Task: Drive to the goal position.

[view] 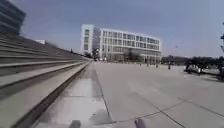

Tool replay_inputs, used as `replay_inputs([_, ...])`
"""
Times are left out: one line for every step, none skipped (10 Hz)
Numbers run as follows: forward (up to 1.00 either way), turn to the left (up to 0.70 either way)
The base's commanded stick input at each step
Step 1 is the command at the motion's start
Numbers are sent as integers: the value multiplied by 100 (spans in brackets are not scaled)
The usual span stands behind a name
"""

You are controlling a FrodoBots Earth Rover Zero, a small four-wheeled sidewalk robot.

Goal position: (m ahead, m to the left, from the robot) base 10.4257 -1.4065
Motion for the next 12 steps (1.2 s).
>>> replay_inputs([70,1])
replay_inputs([70,1])
replay_inputs([70,1])
replay_inputs([70,1])
replay_inputs([70,1])
replay_inputs([70,1])
replay_inputs([70,1])
replay_inputs([70,1])
replay_inputs([70,1])
replay_inputs([70,1])
replay_inputs([70,1])
replay_inputs([70,1])
